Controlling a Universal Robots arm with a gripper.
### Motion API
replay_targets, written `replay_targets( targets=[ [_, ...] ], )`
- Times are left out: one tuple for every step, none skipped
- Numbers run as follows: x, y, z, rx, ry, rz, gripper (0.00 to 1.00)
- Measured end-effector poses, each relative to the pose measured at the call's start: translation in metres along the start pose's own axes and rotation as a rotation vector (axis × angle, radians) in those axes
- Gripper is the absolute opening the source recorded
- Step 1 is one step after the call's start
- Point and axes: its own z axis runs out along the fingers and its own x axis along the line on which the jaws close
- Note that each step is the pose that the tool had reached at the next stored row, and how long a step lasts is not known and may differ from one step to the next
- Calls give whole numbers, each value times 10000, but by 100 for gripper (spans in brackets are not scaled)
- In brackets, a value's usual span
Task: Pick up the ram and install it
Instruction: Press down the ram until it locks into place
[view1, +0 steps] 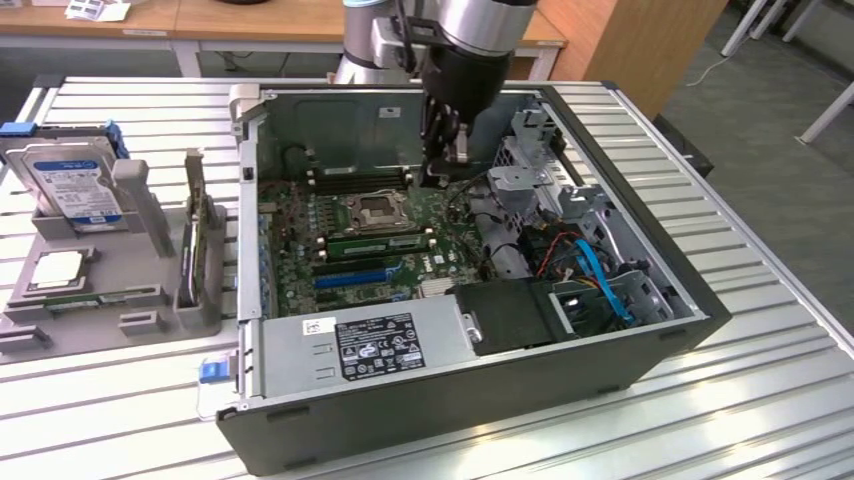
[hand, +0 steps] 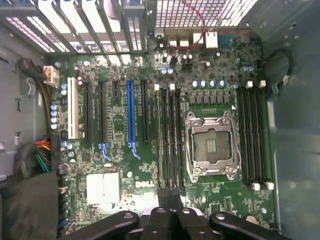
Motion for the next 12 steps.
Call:
replay_targets(
  targets=[
    [-2, -38, 15, 0, 0, 0, 11],
    [-3, -76, 30, 0, 0, 1, 11],
    [-4, -107, 45, 2, 1, 1, 11],
    [-4, -112, 63, 0, 1, -1, 11],
    [-3, -113, 82, 0, -1, -1, 11],
    [-2, -115, 101, 1, -1, 0, 11],
    [-2, -117, 119, 0, 0, 0, 11],
    [-1, -118, 137, 0, 0, 0, 11],
    [0, -120, 155, 0, 0, 0, 11],
    [1, -121, 172, 0, -1, 0, 11],
    [1, -122, 190, 0, 0, 0, 11],
    [2, -124, 208, 0, 0, 0, 11]
  ],
)
